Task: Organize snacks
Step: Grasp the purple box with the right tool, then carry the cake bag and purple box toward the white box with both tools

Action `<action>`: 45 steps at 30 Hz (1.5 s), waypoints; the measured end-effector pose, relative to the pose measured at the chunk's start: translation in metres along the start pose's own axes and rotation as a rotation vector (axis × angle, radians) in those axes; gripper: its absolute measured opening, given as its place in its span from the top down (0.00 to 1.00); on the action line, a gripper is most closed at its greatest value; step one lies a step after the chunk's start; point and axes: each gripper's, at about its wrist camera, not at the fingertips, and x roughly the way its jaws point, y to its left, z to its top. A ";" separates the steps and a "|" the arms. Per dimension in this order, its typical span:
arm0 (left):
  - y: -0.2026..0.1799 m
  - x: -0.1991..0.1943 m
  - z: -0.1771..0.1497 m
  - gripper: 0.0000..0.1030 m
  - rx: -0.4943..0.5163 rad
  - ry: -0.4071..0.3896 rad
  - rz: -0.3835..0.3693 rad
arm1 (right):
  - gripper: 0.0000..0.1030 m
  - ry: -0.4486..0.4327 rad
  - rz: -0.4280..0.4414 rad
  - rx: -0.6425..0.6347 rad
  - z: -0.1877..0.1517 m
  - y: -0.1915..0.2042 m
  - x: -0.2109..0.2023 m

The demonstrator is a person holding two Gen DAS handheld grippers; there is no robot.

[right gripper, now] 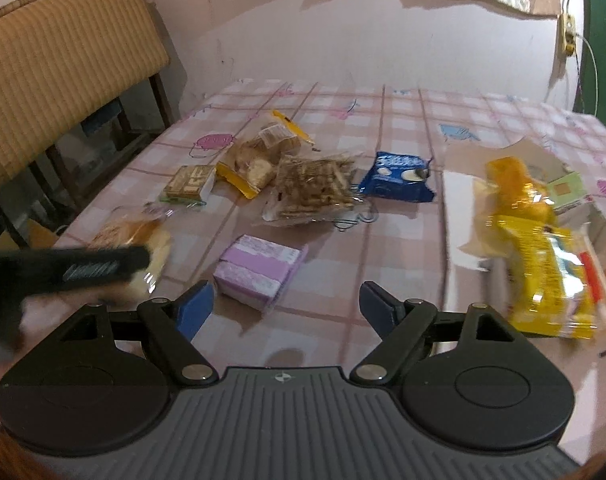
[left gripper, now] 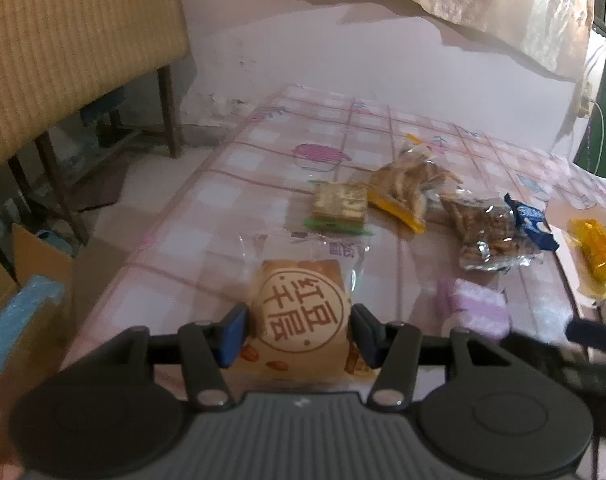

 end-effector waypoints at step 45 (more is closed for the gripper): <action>-0.038 -0.099 -0.023 0.41 0.031 -0.151 -0.039 | 0.40 -0.107 -0.048 -0.054 -0.006 -0.001 -0.082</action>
